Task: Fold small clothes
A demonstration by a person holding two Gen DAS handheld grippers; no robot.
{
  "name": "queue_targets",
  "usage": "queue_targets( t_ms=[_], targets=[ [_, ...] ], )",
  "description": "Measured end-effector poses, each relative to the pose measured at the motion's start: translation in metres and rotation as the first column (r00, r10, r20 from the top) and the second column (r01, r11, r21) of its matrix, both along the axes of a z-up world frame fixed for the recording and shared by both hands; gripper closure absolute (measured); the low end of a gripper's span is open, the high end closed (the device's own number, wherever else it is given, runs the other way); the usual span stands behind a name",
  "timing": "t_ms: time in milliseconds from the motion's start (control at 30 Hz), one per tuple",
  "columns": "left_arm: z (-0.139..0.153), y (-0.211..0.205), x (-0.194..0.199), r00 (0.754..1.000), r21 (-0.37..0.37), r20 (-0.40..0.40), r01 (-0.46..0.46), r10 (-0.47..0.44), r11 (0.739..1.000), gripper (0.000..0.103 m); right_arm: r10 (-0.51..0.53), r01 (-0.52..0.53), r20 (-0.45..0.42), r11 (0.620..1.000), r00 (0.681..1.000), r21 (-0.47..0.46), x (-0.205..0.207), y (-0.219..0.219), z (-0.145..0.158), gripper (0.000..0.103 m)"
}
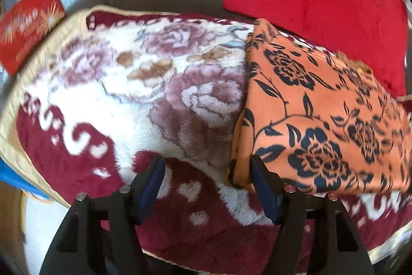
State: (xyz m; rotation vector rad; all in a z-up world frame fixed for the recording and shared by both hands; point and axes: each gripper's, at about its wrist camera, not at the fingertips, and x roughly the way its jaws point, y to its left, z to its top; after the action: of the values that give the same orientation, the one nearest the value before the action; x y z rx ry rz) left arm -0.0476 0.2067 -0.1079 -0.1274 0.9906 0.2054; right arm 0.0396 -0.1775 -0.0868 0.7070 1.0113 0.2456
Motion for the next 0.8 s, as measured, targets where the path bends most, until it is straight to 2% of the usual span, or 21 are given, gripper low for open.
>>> queue_targets(
  t_ms=[200,300,333,367,467,500,567,633,667,700,733,800],
  targets=[
    [-0.004,-0.001,-0.001,1.0,-0.039,-0.017,0.022,-0.023,0.999,0.052,0.001,-0.001,0.0,1.0,1.0,0.029,-0.003,-0.006,-0.005,0.008],
    [0.007,-0.006,-0.003,0.999,-0.03,-0.017,0.037,-0.037,0.999,0.055,-0.01,0.011,-0.01,1.0,1.0,0.028,-0.007,-0.009,0.004,0.007],
    [0.016,-0.008,-0.004,0.999,-0.025,0.006,0.04,-0.04,0.999,0.055,-0.01,0.01,0.012,1.0,1.0,0.026,-0.007,-0.009,0.011,0.007],
    [0.023,-0.009,-0.004,0.999,-0.019,0.037,0.038,-0.037,0.999,0.054,-0.004,0.004,0.037,1.0,0.999,0.025,-0.008,-0.008,0.019,0.007],
    [0.044,-0.013,0.01,0.993,-0.026,0.113,0.043,-0.04,0.999,0.031,0.025,-0.027,0.094,0.999,0.995,0.017,0.006,-0.006,0.042,0.007],
    [0.047,-0.014,0.017,0.991,-0.024,0.125,0.041,-0.038,0.999,0.03,0.031,-0.032,0.098,0.999,0.995,0.012,0.014,-0.006,0.046,0.007],
    [0.041,-0.012,0.034,0.996,-0.034,0.083,0.032,-0.029,0.999,0.031,0.033,-0.033,0.098,0.999,0.995,-0.002,0.029,-0.006,0.05,0.007],
    [0.021,-0.008,0.042,1.0,-0.076,0.016,0.027,-0.025,0.997,0.058,0.036,-0.036,0.093,0.999,0.995,0.002,0.039,-0.007,0.045,0.007],
    [0.012,-0.007,0.042,1.0,-0.079,-0.021,0.019,-0.02,0.997,0.086,0.028,-0.028,0.072,1.0,0.997,-0.005,0.041,-0.008,0.038,0.007],
    [0.002,-0.003,0.038,0.999,-0.109,-0.031,0.019,-0.023,0.994,0.085,0.021,-0.02,0.046,1.0,0.999,-0.01,0.043,-0.01,0.03,0.007],
    [0.0,0.0,0.032,1.0,-0.117,-0.004,0.019,-0.02,0.993,0.084,0.014,-0.014,0.002,1.0,1.0,-0.014,0.044,-0.012,0.018,0.007],
    [0.005,-0.001,0.028,0.999,-0.102,0.008,0.035,-0.035,0.994,0.083,0.017,-0.017,-0.024,1.0,1.0,0.003,0.043,-0.016,0.007,0.008]
  ],
)
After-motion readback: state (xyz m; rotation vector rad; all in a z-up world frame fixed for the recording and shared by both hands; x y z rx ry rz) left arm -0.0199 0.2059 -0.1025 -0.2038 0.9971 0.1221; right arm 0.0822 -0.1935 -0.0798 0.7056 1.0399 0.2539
